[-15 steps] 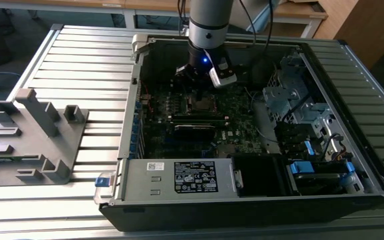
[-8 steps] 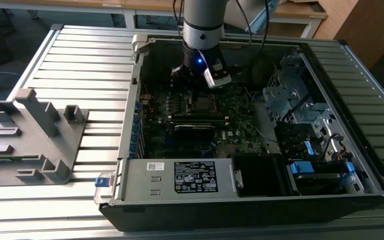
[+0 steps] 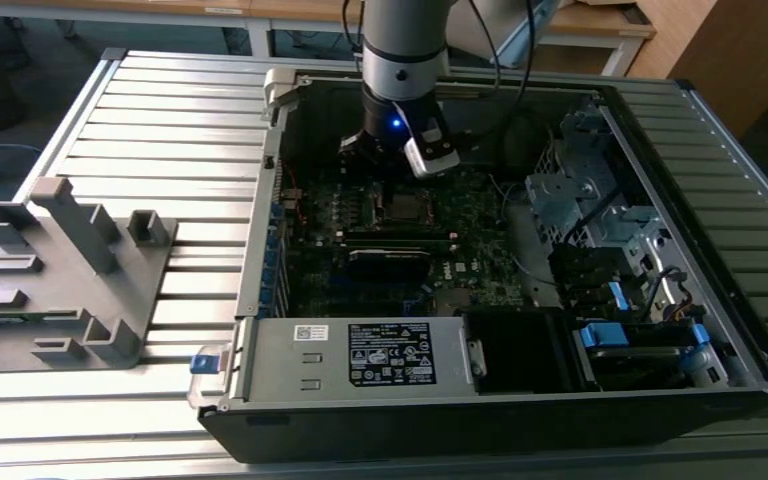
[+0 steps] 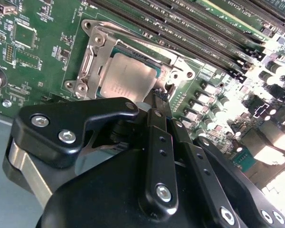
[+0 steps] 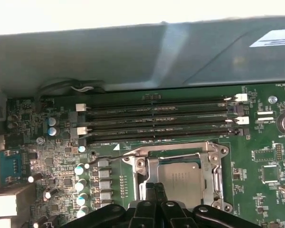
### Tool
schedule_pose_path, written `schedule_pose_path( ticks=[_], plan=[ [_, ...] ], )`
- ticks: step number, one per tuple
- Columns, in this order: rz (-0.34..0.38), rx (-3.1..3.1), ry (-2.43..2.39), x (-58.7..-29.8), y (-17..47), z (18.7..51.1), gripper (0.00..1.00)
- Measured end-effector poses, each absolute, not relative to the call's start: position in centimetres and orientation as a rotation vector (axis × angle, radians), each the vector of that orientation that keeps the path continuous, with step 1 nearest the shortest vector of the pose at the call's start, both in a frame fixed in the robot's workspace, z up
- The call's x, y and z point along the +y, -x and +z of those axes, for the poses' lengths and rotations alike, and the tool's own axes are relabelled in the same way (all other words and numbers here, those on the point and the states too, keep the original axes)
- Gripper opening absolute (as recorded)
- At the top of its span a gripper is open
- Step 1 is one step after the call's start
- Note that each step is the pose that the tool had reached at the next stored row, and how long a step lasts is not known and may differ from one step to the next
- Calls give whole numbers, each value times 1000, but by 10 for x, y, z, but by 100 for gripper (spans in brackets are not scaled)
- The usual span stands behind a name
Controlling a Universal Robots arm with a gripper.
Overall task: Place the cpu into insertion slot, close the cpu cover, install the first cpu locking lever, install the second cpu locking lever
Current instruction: 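Close the cpu cover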
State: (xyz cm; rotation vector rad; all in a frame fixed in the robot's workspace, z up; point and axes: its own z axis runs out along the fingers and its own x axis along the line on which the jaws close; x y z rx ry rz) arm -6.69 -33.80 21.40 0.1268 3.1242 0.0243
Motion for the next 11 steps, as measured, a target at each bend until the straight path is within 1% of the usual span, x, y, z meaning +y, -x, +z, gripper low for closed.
schedule_pose_path(
  ticks=[11],
  plan=[
    [25,3127,-42,-338,68,211,11]
  ],
)
